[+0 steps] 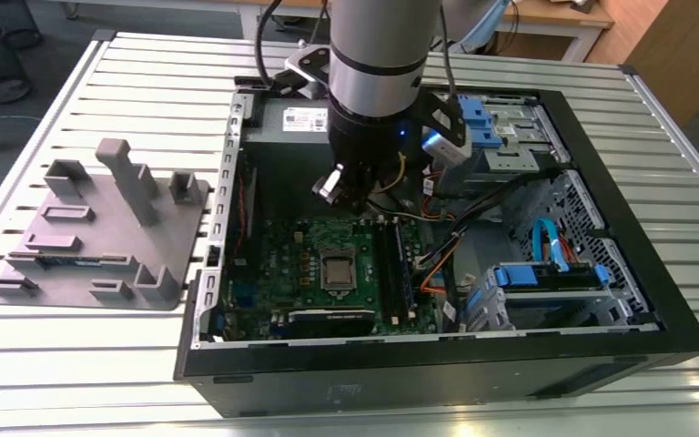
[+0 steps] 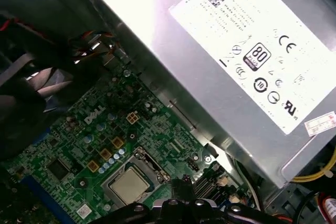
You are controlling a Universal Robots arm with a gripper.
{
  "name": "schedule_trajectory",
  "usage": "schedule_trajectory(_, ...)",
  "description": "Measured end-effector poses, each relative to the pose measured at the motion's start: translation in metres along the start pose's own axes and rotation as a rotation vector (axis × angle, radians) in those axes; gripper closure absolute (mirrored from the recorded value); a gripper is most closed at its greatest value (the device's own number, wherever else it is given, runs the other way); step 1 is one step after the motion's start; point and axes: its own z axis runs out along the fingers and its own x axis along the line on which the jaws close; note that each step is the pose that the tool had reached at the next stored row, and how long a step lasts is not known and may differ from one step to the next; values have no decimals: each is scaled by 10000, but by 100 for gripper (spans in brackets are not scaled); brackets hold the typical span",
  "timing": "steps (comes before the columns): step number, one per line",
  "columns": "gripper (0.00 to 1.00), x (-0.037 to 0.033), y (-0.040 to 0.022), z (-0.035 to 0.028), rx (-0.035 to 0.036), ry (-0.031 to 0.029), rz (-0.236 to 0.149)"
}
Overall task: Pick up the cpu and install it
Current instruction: 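Install the first cpu locking lever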
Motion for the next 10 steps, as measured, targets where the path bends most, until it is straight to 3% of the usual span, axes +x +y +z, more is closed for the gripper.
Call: schedule_trajectory(10, 89, -116, 15, 26, 4, -4, -1)
